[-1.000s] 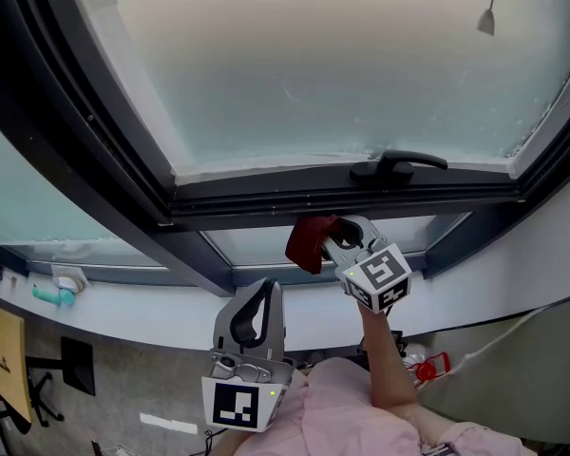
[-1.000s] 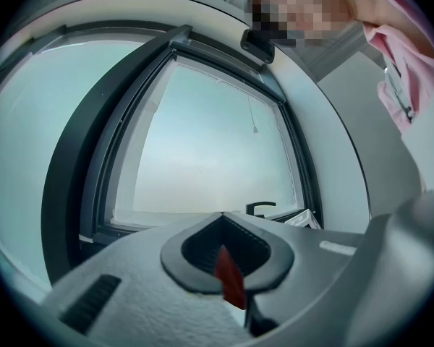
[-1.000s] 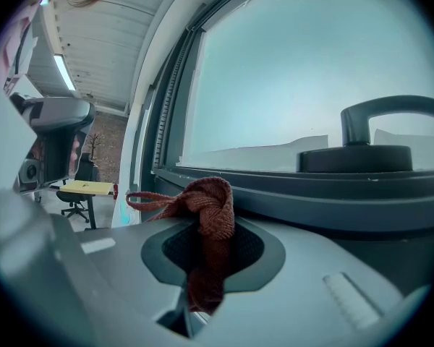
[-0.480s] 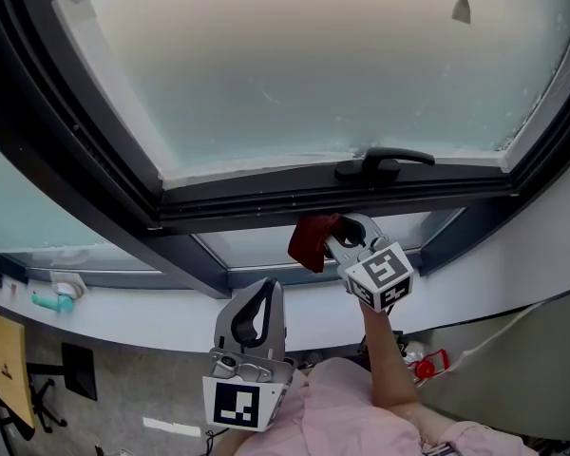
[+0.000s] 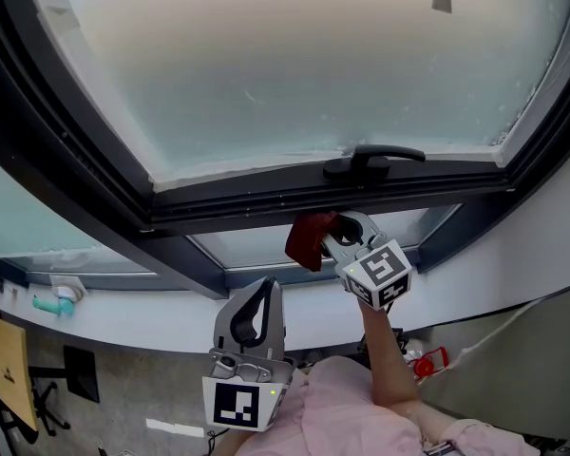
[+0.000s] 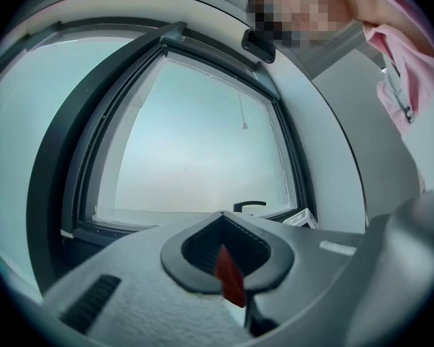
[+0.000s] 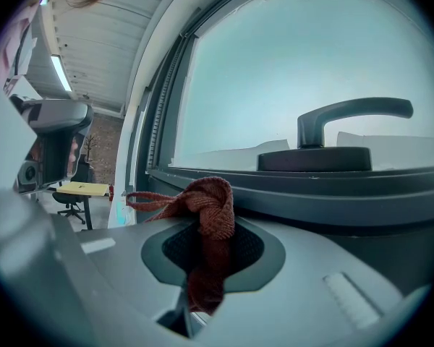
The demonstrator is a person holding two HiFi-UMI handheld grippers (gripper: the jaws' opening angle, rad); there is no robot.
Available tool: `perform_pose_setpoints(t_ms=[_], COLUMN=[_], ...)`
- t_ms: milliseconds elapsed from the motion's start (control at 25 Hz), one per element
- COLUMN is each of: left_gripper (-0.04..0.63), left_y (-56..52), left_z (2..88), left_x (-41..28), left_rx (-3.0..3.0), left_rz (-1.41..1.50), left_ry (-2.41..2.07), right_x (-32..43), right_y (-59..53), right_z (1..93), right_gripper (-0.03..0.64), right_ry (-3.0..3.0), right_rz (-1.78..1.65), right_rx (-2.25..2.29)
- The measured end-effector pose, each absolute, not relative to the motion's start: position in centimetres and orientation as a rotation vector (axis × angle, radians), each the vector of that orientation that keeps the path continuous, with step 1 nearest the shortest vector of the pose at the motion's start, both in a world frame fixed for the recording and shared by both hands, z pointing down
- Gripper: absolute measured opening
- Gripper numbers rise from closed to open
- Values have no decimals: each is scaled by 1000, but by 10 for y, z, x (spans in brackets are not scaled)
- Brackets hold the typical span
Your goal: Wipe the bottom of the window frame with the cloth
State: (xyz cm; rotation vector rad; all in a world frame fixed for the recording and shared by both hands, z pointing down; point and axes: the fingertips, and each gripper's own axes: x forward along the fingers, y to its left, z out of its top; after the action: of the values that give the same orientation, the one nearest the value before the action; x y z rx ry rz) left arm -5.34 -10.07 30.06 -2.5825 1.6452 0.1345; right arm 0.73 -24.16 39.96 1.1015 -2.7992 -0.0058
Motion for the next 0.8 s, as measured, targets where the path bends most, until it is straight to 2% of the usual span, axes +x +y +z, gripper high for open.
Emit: perform_pose_setpoints(t_ms=[800], left_gripper=[-6], left_y=[-98], left_z=[300], left_x=[-43], left_rx=[-2558], left_rz=[141], left_ry=[1649], right_x=[23], right_y=[-243], right_z=[400], right_gripper=[64], right_ry=[-2803], right_rz=[-5], right_rx=[1113])
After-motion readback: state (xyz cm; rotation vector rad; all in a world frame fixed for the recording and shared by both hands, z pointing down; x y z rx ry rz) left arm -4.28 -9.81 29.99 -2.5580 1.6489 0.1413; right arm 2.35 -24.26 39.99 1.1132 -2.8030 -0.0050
